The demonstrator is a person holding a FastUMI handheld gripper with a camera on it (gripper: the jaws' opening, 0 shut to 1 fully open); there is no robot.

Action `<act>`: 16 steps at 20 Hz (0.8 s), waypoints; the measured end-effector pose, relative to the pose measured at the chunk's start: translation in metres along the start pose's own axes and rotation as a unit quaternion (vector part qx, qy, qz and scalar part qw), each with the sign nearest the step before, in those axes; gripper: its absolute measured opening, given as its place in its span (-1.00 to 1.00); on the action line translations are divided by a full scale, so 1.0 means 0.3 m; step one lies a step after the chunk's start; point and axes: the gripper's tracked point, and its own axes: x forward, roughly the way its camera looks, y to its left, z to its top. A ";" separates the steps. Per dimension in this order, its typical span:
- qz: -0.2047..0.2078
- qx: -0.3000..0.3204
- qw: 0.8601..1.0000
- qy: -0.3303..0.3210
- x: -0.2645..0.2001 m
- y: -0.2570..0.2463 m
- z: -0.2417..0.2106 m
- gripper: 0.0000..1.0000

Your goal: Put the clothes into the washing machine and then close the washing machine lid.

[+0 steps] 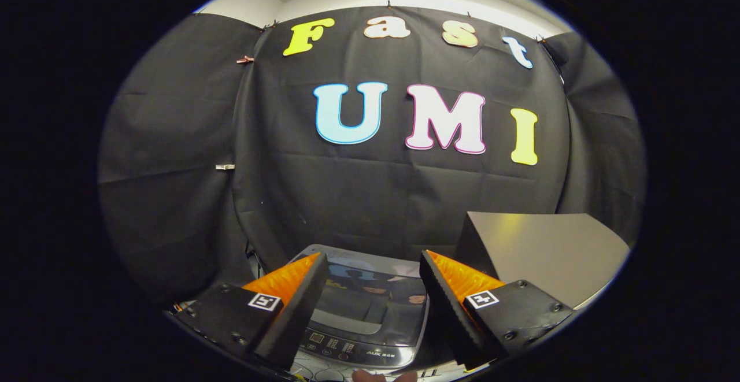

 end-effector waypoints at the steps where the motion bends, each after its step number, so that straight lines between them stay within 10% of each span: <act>1: 0.000 0.000 1.000 -0.003 -0.044 -0.005 0.003 1.00; 16: -0.053 0.032 0.997 -0.046 -0.466 -0.172 0.065 1.00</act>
